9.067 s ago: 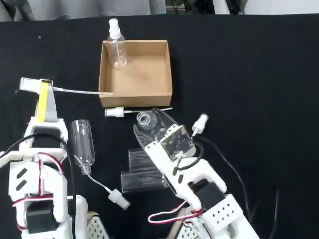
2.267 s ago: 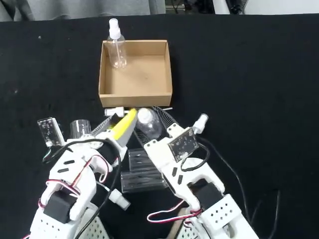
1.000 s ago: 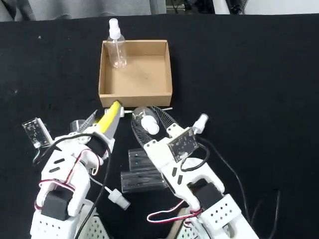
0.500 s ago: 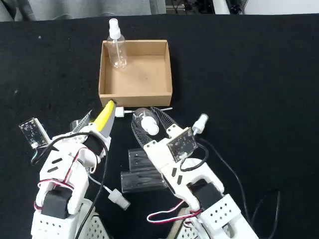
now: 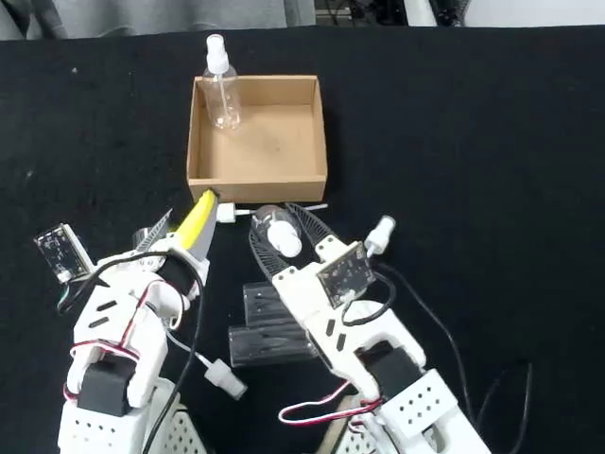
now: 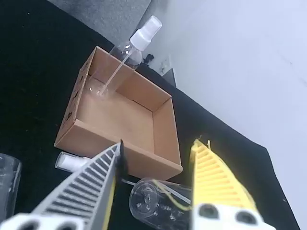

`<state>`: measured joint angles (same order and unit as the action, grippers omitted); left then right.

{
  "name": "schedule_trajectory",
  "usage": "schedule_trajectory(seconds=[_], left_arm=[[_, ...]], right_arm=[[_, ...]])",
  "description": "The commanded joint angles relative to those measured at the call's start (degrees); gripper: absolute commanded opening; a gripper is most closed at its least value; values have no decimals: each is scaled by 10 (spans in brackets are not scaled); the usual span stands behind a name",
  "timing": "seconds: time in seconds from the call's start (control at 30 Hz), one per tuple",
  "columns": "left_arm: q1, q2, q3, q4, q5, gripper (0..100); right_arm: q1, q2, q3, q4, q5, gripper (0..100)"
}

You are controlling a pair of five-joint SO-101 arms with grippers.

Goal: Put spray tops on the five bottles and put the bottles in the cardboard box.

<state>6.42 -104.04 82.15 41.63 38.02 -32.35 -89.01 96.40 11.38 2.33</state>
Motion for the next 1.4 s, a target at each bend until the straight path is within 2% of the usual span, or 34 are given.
schedule_trajectory(seconds=[0.0, 0.23, 0.47, 0.67, 0.8, 1.2, 1.37], left_arm=[[-3, -5, -7, -9, -2, 212], [-3, -5, -7, -9, -2, 210], [-4, -6, -14, -12, -6, 29], [-13, -5, -8, -47, -12, 54], [-48, -5, -7, -78, -55, 28], [-145, -6, 71, -81, -117, 30], [-160, -6, 103, -81, -125, 30]], right_arm=[[-6, -14, -7, -14, -4, 43], [-6, -14, -7, -14, -4, 43], [-6, -14, -7, -14, -4, 43], [-6, -14, -7, -14, -4, 43], [-6, -14, -7, -14, -4, 43], [-6, -14, -7, -14, -4, 41], [-6, -14, -7, -14, -4, 43]])
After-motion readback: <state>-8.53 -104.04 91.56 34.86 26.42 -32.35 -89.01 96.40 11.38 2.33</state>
